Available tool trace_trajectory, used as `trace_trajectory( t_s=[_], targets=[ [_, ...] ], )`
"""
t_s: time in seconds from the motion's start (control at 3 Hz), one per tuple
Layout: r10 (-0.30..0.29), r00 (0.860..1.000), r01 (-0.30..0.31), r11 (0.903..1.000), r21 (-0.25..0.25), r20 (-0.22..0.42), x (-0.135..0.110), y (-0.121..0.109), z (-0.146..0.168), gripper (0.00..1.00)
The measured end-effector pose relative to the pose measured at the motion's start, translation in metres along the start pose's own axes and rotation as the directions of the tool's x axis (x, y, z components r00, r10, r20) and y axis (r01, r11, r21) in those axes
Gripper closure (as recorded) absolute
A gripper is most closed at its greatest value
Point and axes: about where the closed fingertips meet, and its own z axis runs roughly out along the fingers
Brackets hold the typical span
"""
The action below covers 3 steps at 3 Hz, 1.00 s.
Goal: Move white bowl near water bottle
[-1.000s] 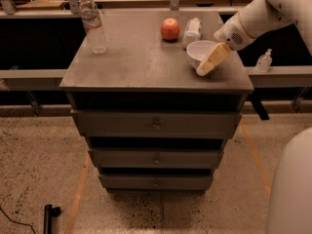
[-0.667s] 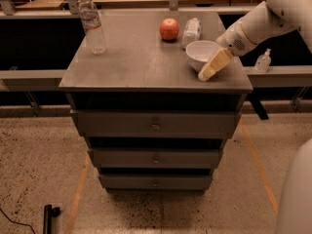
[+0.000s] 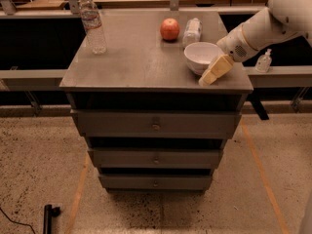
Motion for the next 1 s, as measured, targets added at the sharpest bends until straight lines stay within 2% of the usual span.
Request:
trace_trajectory(
  t_s=[0.33,1.0],
  targets=[
    [-0.013,1.000,0.013,0.9995,0.027,0.004,-0.001,0.005,-0.006,0.00],
    [-0.075,0.996,0.069,0.9889,0.132,0.042,-0.026,0.002,-0.037,0.00]
  ],
)
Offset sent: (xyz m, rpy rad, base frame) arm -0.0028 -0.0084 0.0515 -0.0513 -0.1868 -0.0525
